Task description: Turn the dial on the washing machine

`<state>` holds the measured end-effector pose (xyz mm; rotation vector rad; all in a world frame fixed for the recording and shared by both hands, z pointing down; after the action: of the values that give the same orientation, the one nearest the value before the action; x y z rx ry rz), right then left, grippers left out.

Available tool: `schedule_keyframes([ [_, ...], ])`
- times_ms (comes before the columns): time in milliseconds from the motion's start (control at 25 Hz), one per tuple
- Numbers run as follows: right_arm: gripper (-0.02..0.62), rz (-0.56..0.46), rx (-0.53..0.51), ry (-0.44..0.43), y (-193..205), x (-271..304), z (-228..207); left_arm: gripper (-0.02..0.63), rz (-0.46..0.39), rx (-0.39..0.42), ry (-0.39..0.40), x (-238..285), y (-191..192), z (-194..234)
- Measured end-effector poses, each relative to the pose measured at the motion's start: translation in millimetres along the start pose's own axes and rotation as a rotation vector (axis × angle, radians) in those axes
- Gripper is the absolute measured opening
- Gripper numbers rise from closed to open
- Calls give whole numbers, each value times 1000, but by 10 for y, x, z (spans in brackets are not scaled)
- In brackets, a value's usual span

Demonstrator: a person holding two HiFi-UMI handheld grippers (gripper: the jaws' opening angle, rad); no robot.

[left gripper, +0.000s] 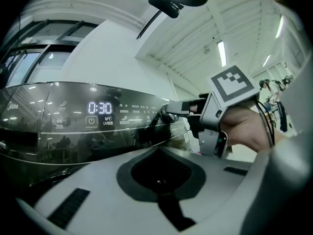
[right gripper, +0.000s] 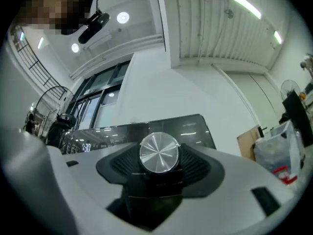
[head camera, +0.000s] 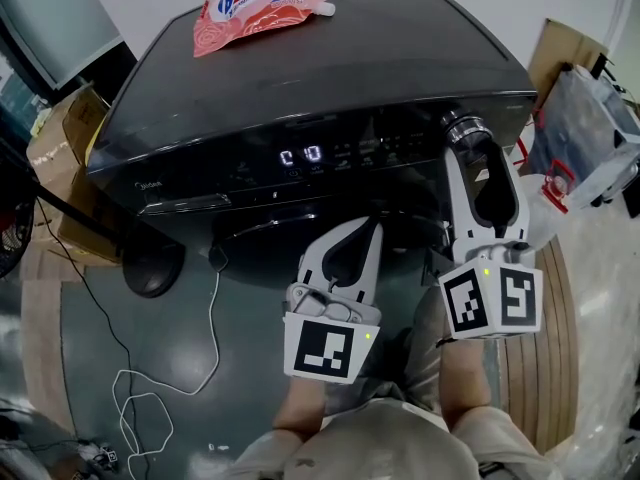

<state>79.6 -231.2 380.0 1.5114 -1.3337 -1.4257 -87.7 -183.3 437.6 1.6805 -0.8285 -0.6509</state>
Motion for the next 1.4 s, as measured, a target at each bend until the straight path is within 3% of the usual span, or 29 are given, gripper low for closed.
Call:
schedule_keyframes([
  [240,328,-42,-274,-65,-34,-62,68,14,-5,3,16,6,-14,-35],
  [400,333,-42,-433,-129,-57,-69,106,14,-17,8,23,-4,-27,-49],
  [600,332,-31,-557,-203,-58,-65,91,14,-21,-9,18,-34,-5,-62],
  [800,319,-7,-815,-248,-56,-23,83,14,-17,-10,15,-48,10,-52],
  [1200,319,-15,-997,-329,-79,69,115,14,0,8,26,-32,35,-54],
  [1400,282,-12,-1014,-362,-89,91,122,14,-1,4,27,-25,42,-51],
])
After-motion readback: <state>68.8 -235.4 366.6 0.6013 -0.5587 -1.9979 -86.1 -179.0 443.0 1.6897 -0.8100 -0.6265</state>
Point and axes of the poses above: the fingertips, and each gripper's own axes: x forward along the fingers, z to its left, y out of its underside, the point moved 7 cm from there along -x, backward along the fingers, and after that the axes turned 7 degrees about y, right-handed, at the moved point
